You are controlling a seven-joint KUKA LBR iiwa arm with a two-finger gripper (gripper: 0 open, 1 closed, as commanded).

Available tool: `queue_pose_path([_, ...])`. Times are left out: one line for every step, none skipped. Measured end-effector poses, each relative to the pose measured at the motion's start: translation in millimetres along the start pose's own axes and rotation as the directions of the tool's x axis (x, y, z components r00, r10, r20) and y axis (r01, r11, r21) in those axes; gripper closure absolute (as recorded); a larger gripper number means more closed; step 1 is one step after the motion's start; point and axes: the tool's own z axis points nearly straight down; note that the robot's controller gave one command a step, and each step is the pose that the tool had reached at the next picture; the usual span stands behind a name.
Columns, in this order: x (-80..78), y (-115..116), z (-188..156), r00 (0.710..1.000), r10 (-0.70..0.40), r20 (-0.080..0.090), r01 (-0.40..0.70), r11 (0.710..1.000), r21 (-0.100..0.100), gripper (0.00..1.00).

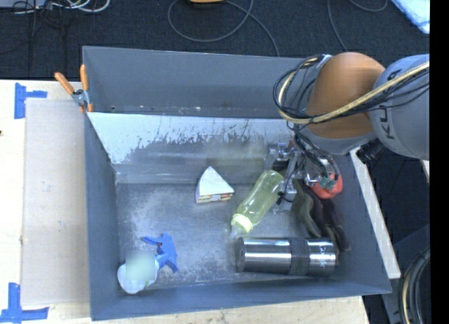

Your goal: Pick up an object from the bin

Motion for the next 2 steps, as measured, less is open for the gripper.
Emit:
queue_pose_path([-1.5,0,-5,1.000,-0.001,0.007,0.001,1.000,0.001,0.00])
queue_pose_path([1.2,0,38,0.997,-0.081,0.008,0.081,0.997,0.001,0.00])
